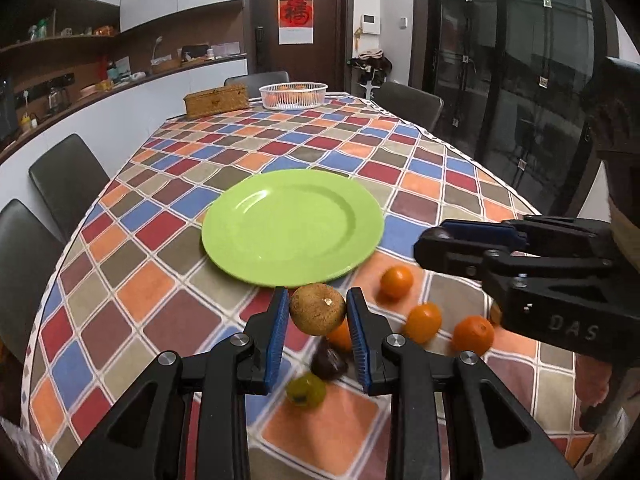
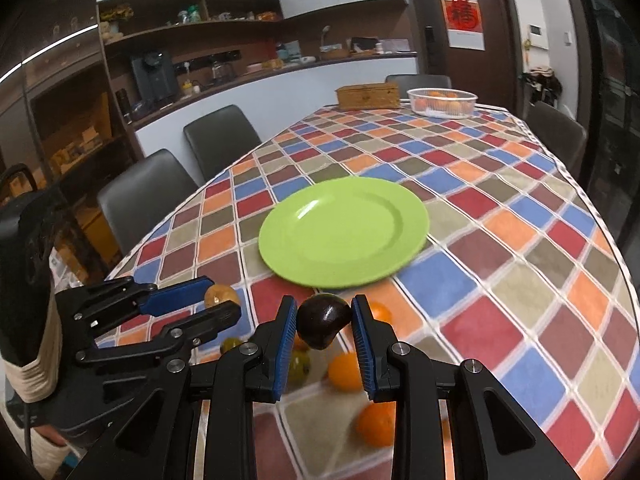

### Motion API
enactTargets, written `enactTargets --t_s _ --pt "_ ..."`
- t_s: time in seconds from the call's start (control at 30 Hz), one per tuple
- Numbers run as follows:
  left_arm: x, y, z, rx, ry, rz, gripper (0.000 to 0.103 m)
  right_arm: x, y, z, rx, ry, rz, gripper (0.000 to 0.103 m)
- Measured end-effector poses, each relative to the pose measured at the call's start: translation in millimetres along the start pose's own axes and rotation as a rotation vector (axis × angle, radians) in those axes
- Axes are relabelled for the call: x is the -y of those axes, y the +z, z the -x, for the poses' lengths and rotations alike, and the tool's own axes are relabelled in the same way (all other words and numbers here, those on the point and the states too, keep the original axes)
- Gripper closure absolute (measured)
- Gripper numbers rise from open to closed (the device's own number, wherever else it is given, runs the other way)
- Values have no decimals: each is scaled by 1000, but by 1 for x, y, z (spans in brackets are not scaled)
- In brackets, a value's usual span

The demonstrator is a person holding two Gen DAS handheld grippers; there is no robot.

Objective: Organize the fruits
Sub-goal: 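Carry the kiwi and plum onto the green plate and open both tools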

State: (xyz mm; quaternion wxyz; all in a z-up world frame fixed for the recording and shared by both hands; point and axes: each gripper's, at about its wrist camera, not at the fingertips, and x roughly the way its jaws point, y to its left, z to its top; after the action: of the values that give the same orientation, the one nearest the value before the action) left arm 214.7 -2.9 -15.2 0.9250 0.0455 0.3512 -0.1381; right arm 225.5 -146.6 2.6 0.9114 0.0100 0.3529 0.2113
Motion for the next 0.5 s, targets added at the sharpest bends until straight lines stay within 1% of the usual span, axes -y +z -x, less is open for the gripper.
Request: enactTargets --t_s 0.23,0.37,0.5 --pt "-20 24 -28 -35 -25 0 74 8 30 -40 -65 23 12 74" --pt "-28 38 -46 -59 -34 -10 74 14 45 -63 -107 4 32 74" --pt "-38 48 -70 -111 -55 14 74 25 53 -90 -164 -3 14 74"
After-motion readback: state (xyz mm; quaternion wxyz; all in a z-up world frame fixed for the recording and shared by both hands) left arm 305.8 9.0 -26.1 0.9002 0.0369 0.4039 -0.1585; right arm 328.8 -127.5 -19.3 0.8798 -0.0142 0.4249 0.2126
